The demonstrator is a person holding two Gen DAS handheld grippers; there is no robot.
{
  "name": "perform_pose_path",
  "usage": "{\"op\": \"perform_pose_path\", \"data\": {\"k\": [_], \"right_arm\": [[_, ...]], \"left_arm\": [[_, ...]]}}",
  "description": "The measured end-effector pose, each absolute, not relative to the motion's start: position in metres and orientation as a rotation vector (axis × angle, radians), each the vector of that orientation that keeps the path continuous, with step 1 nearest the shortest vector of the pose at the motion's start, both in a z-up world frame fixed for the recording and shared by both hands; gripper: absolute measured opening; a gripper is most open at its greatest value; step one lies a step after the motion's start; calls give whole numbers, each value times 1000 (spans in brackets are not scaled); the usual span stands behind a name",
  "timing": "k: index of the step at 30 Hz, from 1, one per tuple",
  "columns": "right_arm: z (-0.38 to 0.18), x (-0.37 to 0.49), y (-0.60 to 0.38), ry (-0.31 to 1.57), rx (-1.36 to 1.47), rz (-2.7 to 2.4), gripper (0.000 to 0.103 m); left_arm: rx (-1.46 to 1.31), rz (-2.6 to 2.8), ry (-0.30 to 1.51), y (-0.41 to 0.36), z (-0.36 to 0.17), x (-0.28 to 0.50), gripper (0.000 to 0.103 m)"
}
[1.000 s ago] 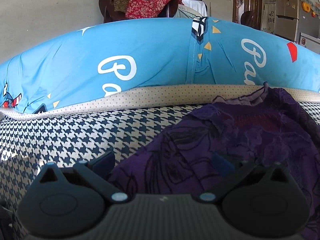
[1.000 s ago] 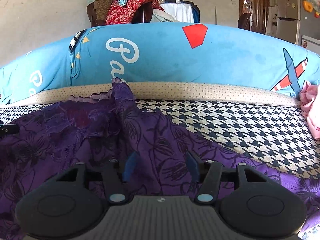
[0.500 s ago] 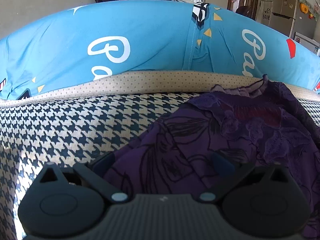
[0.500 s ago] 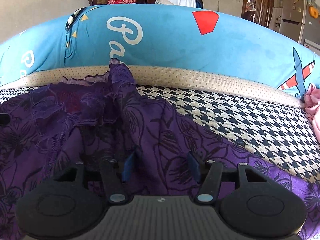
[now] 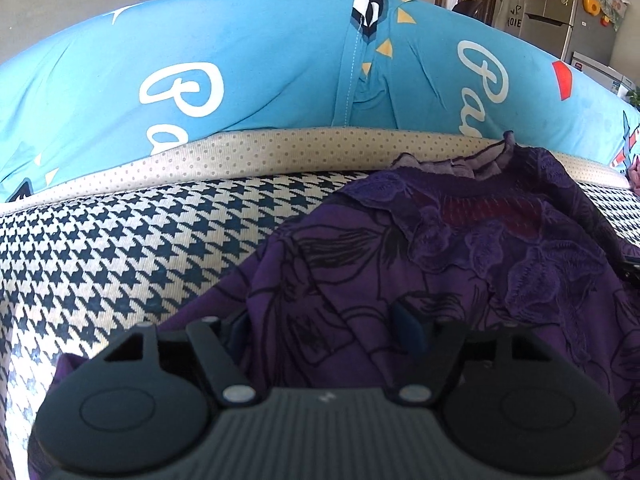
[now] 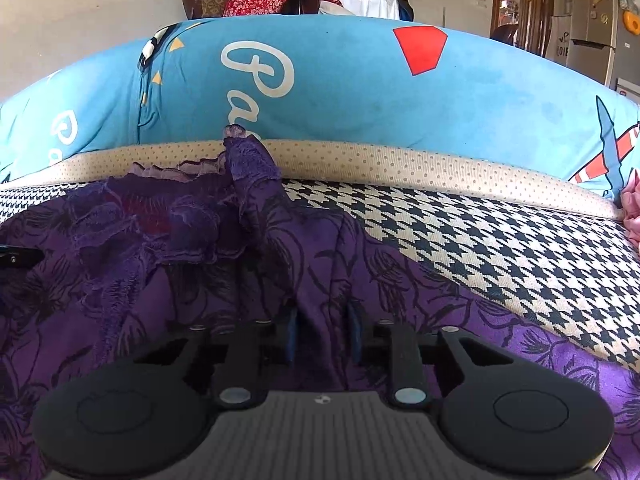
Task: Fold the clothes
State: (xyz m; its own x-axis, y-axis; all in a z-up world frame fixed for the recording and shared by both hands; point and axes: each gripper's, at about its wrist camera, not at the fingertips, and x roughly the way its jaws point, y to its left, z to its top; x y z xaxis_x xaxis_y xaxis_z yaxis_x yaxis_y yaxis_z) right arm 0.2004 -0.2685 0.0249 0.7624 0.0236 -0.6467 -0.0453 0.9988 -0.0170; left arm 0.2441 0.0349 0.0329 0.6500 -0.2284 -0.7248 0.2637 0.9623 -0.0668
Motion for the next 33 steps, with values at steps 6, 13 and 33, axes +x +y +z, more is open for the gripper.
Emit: {"op": "perform_pose_path", "data": {"k": [6, 13, 33], "right_arm": [[27, 201, -270, 701, -13, 39, 15], [29, 203, -270, 701, -14, 35, 12], [76, 195, -271, 428, -90, -155, 5]], "left_arm": [[72, -271, 806, 30, 31, 244, 60], [135, -250, 765, 18, 28, 241, 42], [531, 151, 452, -11, 25, 243, 23]]}}
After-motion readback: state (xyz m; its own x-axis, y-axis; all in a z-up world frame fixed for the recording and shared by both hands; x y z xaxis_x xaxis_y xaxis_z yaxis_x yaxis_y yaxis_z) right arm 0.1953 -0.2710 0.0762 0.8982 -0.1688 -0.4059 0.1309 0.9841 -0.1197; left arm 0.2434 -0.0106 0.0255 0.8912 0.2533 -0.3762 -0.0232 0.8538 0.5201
